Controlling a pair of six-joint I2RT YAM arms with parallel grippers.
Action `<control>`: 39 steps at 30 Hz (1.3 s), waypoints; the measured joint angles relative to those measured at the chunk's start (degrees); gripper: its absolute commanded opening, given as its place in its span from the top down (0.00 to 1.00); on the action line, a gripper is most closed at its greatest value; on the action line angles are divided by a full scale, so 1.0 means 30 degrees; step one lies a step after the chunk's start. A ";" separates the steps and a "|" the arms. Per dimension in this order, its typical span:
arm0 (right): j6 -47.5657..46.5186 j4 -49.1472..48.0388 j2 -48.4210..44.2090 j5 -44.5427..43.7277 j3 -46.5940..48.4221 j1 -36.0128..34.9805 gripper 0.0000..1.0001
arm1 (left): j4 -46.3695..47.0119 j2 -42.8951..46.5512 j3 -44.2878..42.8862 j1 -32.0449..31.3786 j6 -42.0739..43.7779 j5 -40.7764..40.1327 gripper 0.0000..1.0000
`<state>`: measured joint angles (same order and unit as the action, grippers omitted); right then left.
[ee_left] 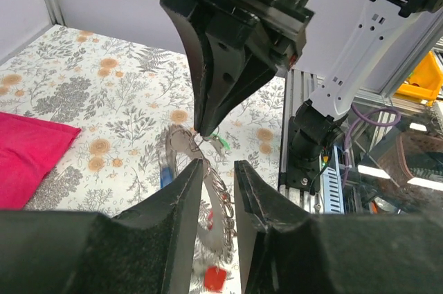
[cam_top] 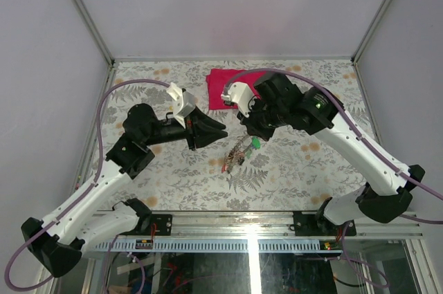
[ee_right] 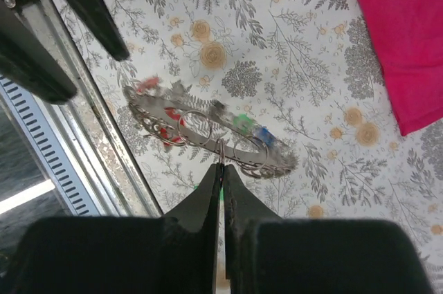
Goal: Put the keys on the keyring
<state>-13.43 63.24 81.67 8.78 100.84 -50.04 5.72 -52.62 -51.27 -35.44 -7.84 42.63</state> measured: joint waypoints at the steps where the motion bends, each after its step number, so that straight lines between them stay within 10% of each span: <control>1: 0.0051 0.0342 0.0168 -0.0386 0.0350 -0.0146 1.00 | 0.0000 0.0015 0.0007 0.0029 0.0029 0.0022 0.74; 39: -0.1107 0.0095 -0.0058 0.1931 0.1115 -0.1647 1.00 | -0.2769 -0.3497 -0.2076 -0.0692 0.4218 0.4510 0.74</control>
<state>-16.75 63.53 81.49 14.57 104.18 -54.98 -2.59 -63.11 -57.49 -37.52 4.82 56.16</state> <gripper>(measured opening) 0.033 0.264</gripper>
